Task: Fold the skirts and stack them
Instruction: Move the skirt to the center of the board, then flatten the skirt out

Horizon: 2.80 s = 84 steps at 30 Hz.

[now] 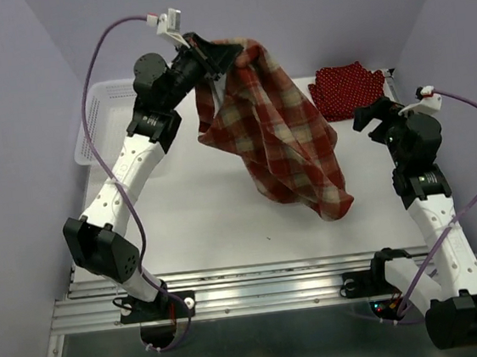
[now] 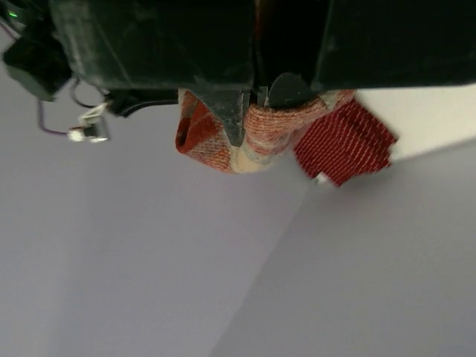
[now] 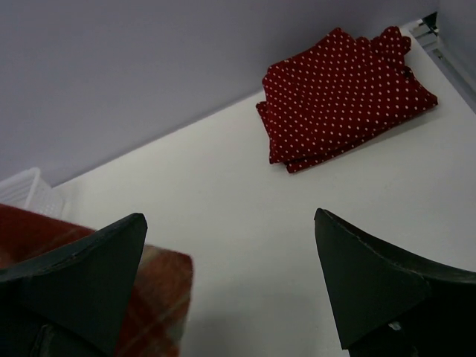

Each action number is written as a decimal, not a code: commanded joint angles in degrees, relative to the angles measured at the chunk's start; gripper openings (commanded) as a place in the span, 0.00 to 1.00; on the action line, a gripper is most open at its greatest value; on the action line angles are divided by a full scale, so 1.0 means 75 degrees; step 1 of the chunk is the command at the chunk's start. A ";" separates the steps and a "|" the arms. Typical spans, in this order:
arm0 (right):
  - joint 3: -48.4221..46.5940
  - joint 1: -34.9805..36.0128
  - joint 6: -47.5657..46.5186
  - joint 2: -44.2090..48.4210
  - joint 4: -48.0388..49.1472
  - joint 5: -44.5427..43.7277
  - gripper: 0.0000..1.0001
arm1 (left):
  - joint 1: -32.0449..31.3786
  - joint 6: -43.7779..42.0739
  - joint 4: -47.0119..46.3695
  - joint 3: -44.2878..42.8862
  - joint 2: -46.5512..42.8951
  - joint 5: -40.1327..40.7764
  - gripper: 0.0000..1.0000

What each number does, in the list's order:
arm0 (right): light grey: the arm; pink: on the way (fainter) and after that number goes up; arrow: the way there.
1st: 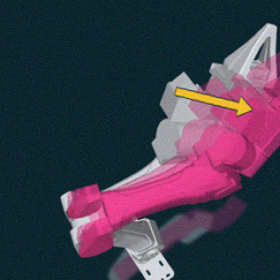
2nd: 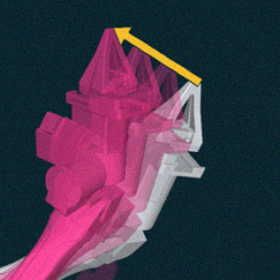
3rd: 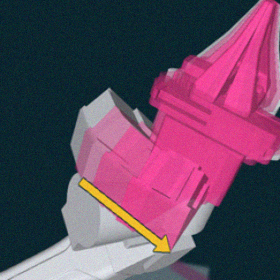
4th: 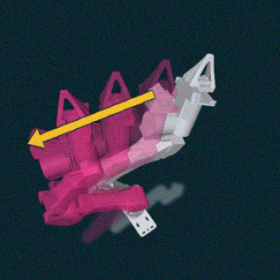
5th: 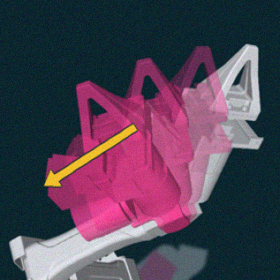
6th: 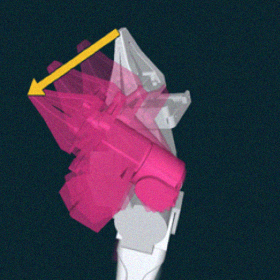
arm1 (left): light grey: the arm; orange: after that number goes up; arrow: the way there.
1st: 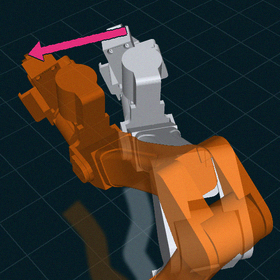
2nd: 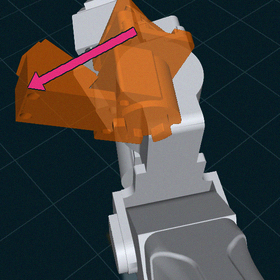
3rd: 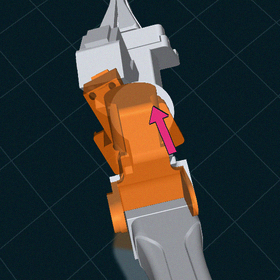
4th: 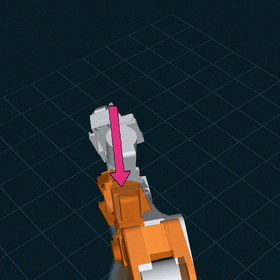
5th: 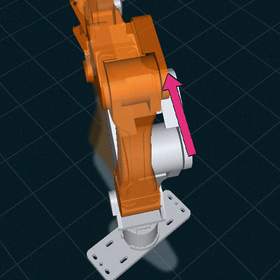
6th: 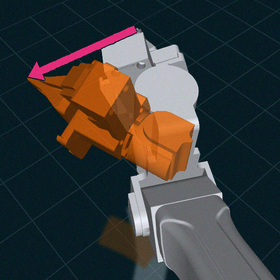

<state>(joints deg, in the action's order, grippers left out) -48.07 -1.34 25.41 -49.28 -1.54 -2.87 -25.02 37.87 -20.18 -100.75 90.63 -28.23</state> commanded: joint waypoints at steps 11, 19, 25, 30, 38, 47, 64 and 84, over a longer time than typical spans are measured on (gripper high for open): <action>-0.0272 0.0480 0.0209 -0.1924 -0.0886 0.3357 1.00 | 0.1296 -0.0314 0.1202 0.3296 0.1204 0.0353 0.99; 0.0421 0.2054 0.0174 -0.2781 -0.1318 0.1989 1.00 | 0.1273 -0.1204 0.1905 0.3988 0.0151 0.1594 0.99; 0.0668 0.2194 0.0607 -0.3261 -0.1516 0.1172 1.00 | 0.1285 -0.1486 0.3100 0.4280 -0.0447 0.3233 0.99; 0.0445 0.2195 0.1311 -0.3636 -0.2569 -0.0038 1.00 | 0.1285 -0.1276 0.4073 0.4445 -0.0681 0.4103 0.99; 0.0199 0.2195 0.1100 -0.4293 -0.2092 0.0172 0.99 | 0.1273 -0.0924 0.3887 0.5452 -0.0881 0.3590 0.99; -0.0012 0.2195 0.1077 -0.4902 -0.1530 0.0254 0.91 | 0.1296 -0.0678 0.2904 0.5699 0.0207 0.3167 0.99; 0.0094 0.2195 0.0960 -0.4281 -0.1587 -0.0730 0.06 | 0.1378 -0.0397 0.2094 0.5476 0.1380 0.2827 0.89; -0.0292 0.2195 0.0797 -0.4365 -0.1821 -0.0660 0.06 | 0.1425 -0.0560 0.1425 0.5535 0.1291 0.2135 0.00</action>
<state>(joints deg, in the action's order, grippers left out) -46.59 14.74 33.19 -84.40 -15.07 -5.93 -14.63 34.72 -8.67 -59.07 105.89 -11.40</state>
